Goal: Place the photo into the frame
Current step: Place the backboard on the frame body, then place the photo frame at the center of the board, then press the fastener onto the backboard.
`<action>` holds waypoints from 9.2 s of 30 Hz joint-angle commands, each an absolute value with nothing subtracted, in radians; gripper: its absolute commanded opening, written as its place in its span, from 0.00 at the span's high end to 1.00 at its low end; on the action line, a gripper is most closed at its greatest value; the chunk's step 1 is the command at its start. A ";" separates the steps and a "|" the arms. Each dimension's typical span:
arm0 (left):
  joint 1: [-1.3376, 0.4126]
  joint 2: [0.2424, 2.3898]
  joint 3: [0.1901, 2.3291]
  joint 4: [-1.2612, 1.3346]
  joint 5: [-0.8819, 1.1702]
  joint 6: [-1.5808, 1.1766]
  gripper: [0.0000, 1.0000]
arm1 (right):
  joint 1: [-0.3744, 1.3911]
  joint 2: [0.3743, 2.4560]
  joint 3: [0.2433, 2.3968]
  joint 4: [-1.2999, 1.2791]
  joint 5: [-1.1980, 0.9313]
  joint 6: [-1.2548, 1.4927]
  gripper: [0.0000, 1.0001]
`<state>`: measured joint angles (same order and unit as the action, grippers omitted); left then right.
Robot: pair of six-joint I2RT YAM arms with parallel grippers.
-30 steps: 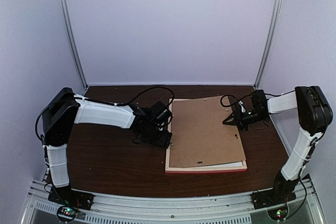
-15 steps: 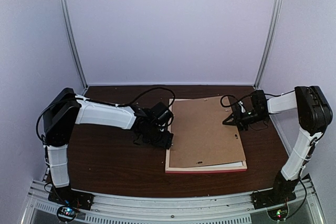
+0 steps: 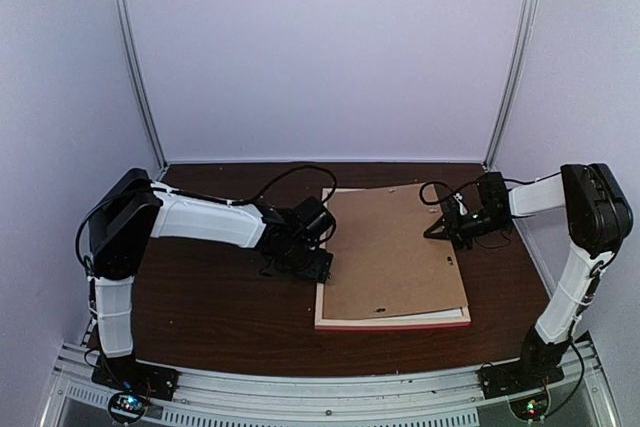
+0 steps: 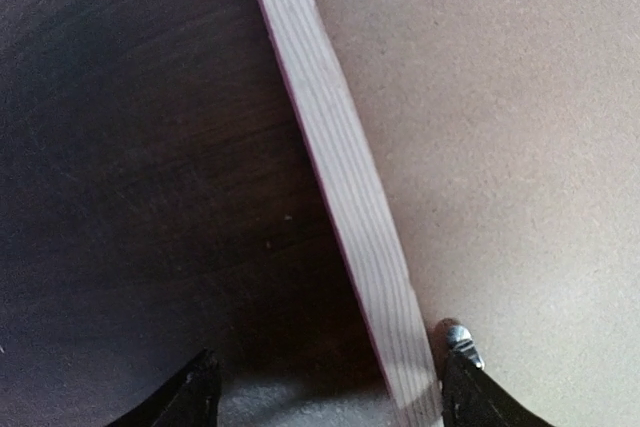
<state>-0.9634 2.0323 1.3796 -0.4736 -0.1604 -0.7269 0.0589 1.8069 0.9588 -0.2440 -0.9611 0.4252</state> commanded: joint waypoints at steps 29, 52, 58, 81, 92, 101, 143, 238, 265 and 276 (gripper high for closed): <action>-0.787 2.128 1.623 -0.383 -0.169 -0.484 0.23 | 0.070 1.825 0.974 -0.277 -0.898 0.393 0.72; -0.716 2.455 2.089 -0.540 -0.185 -0.363 0.24 | 0.070 1.833 0.972 -0.278 -0.915 0.390 0.72; -0.716 2.461 2.066 -0.548 -0.164 -0.388 0.24 | 0.070 1.835 0.977 -0.279 -0.917 0.393 0.71; -0.722 2.452 1.967 -0.603 -0.116 -0.471 0.25 | 0.070 1.838 0.978 -0.274 -0.915 0.394 0.71; -0.729 2.400 1.901 -0.611 -0.086 -0.512 0.26 | 0.071 1.831 0.974 -0.270 -0.910 0.399 0.72; -0.728 2.380 1.864 -0.631 -0.026 -0.583 0.26 | 0.070 1.810 0.945 -0.240 -0.889 0.424 0.72; -0.727 2.079 1.593 -0.531 0.057 -0.629 0.25 | 0.072 1.817 0.994 -0.319 -0.807 0.384 0.57; -0.746 1.901 1.347 -0.454 0.041 -0.547 0.09 | 0.290 1.649 0.861 -0.328 -0.378 0.428 0.82; -0.607 1.975 1.411 -0.615 -0.016 -0.334 0.06 | 0.549 1.720 0.946 -0.253 -0.307 0.564 0.85; -0.606 2.029 1.444 -0.632 -0.066 -0.305 0.13 | 0.548 1.754 0.997 -0.270 -0.333 0.543 0.85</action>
